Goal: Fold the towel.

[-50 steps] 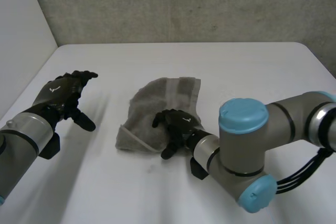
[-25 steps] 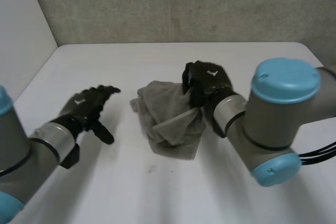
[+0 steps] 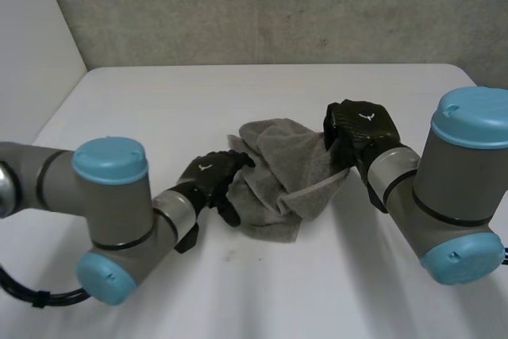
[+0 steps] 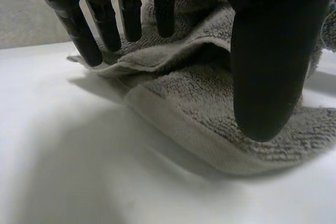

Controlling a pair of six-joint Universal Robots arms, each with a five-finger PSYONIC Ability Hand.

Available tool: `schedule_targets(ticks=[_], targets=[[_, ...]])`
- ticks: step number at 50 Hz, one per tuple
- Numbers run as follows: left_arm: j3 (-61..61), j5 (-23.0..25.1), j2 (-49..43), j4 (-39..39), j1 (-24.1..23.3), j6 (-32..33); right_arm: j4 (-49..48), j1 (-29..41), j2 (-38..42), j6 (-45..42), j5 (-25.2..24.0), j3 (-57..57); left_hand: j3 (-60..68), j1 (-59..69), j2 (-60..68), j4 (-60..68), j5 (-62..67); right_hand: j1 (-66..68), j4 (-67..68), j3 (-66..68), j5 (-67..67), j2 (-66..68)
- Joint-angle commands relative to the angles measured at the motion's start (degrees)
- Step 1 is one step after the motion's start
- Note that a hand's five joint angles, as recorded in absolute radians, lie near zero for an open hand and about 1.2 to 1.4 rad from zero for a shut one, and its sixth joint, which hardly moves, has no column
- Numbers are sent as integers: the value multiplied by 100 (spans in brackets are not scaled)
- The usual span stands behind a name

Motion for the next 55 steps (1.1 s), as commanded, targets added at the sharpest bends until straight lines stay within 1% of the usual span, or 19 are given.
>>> schedule_targets(ticks=[1,5,7,8,9,10,11,13,19,22,24,28,31,35,36,39,44,49,55], targets=[[895,-12,-718,-8,-351,78,17,-266,1,-9,-26,52,301,299,299,292,297,1408,302,660,1247,737],[1293,-29,-992,-8,-431,87,25,-319,1,-18,-26,87,621,619,618,611,617,1408,302,660,1247,737],[1704,-21,-1254,-43,-475,87,25,-345,10,-18,-52,87,1726,1724,1724,1717,1722,1408,302,660,1247,737],[1706,-21,-1256,-44,-475,87,25,-345,10,-18,-52,87,1731,1729,1728,1722,1727,1408,302,660,1247,737],[1880,6,-1369,-52,-475,96,34,-354,10,-26,-61,87,2481,2479,2478,2471,2477,1408,302,660,1247,737],[2029,15,-1466,-52,-475,96,52,-354,10,-61,-61,79,3920,3918,3918,3911,3916,1408,302,660,1247,737],[2031,15,-1467,-52,-475,96,52,-354,10,-62,-61,79,3935,3933,3932,3925,3931,1408,302,660,1247,737],[2302,-29,-1502,-70,-475,96,52,-380,1,-201,-61,18,6093,6092,6091,6084,6090,1408,302,660,1247,737],[2497,-29,-1018,-149,-413,96,113,-380,-104,-615,-70,-185,6103,6101,6100,6093,6099,1408,302,660,1247,737],[2488,-38,-306,-193,-308,96,148,-372,-245,-791,-87,-370,6103,6101,6100,6093,6099,1408,302,660,1247,737],[2523,-3,402,-263,-37,105,70,-354,-481,-835,-79,-544,6103,6101,6100,6093,6099,1408,302,660,1247,737],[2558,32,1047,-527,202,131,131,-319,-808,-817,-52,-923,6103,6101,6100,6093,6099,1408,302,660,1247,737],[2646,50,1478,-1072,334,245,324,-301,-1071,-879,-61,-1178,6103,6101,6100,6093,6099,1408,302,660,1247,737],[2699,59,1881,-2088,483,805,1243,-310,-1203,-1159,-87,-1651,6103,6101,6100,6093,6099,1408,302,660,1247,737],[2699,59,1882,-2091,483,808,1247,-310,-1203,-1160,-87,-1653,6103,6101,6100,6093,6099,1408,302,660,1247,737],[2559,50,1979,-2898,641,1561,2106,-275,-897,-1458,-122,-2012,6103,6101,6100,6093,6099,1408,302,660,1247,737],[2164,58,1883,-3251,685,1836,2512,-196,-291,-1713,-149,-2180,6103,6101,6100,6093,6099,1408,302,660,1247,737],[1829,59,1374,-3173,694,1827,2513,-56,350,-1732,-166,-2285,6103,6101,6100,6093,6099,1408,302,660,1247,737],[2251,23,608,-2531,694,1854,2126,24,1117,-1679,-202,-2602,6103,6101,6100,6093,6099,1408,302,660,1247,737]])
